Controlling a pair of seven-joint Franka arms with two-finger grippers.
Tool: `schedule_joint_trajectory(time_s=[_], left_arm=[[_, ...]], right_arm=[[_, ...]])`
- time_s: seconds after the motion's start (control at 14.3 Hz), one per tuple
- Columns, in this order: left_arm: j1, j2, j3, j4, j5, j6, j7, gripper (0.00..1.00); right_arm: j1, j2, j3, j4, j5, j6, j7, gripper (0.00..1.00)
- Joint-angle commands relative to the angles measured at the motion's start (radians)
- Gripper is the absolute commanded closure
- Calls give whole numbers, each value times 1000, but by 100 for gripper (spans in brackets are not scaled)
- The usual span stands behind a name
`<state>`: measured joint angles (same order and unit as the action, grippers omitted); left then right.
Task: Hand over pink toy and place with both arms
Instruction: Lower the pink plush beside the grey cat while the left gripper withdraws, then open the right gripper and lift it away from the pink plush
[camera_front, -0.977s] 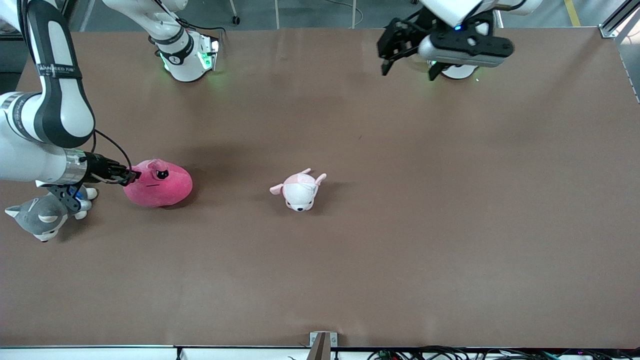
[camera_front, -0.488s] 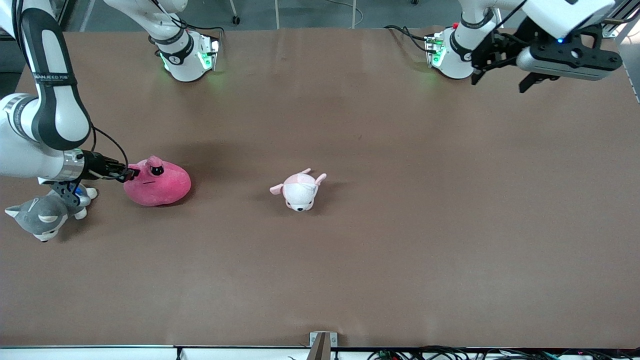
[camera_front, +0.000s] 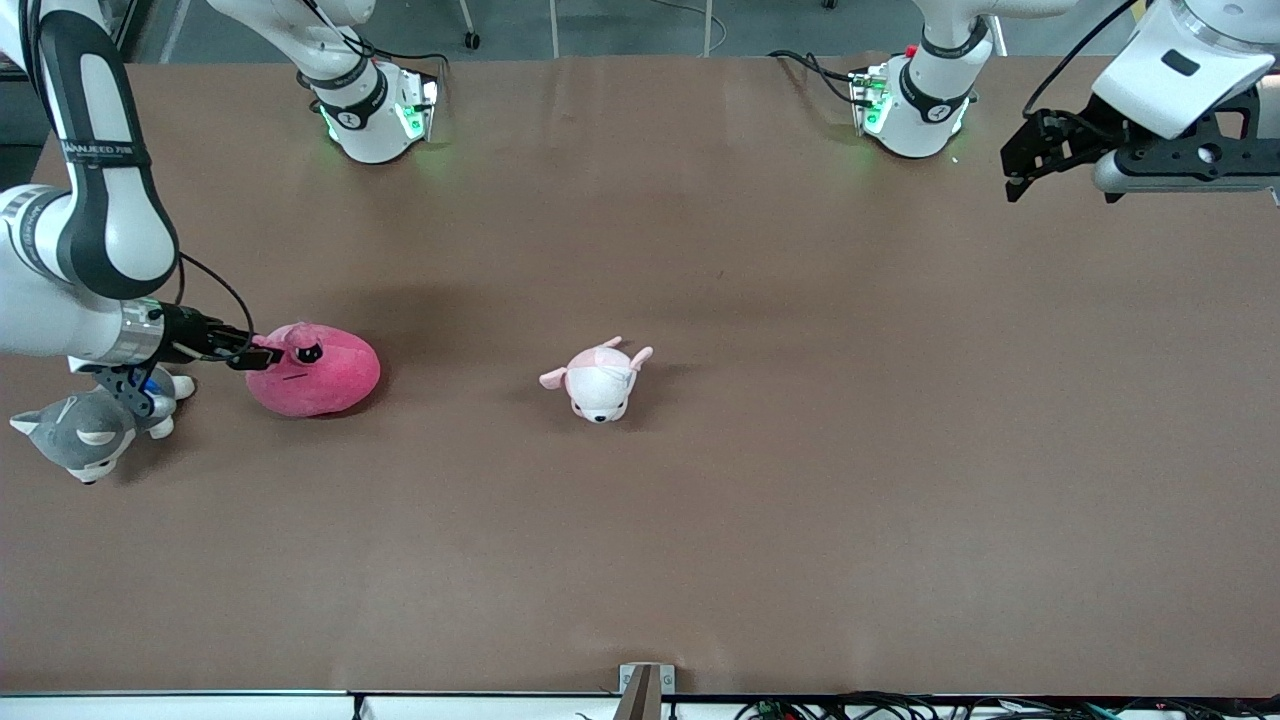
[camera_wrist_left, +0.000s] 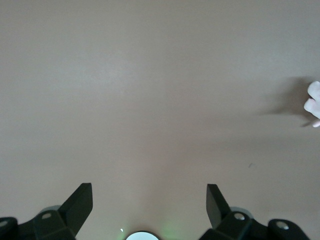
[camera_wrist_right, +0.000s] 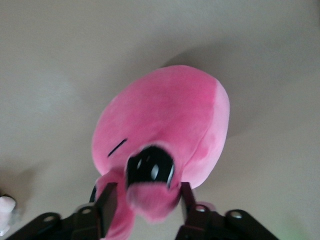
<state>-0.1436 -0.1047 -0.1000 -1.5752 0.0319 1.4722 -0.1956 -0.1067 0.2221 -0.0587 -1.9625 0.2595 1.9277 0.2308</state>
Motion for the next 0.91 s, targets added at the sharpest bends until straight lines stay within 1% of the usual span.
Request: schedule_joint_trajectory(time_s=[0.0, 0.14, 0.21, 0.35, 0.42, 0.56, 0.7, 0.84], left_arm=[[67, 11, -9, -3, 13, 32, 18, 0], [90, 14, -9, -3, 8, 42, 27, 0], [110, 23, -9, -3, 6, 51, 42, 0], [140, 36, -9, -2, 0, 68, 85, 0], [160, 43, -9, 9, -29, 69, 91, 0], [208, 78, -9, 43, -81, 68, 88, 0], [213, 99, -9, 78, -93, 68, 79, 0], [210, 100, -9, 83, -92, 68, 74, 0]], right_arm=[[5, -21, 11, 56, -37, -30, -25, 0], [34, -23, 13, 106, -124, -41, -31, 0], [42, -23, 13, 134, -153, -53, -57, 0], [39, -24, 10, 194, -164, -70, -195, 0], [36, -24, 5, 227, -166, -91, -265, 0], [32, -24, 3, 322, -201, -168, -314, 0], [39, -24, 7, 408, -250, -249, -314, 0], [42, -24, 10, 488, -256, -344, -311, 0]])
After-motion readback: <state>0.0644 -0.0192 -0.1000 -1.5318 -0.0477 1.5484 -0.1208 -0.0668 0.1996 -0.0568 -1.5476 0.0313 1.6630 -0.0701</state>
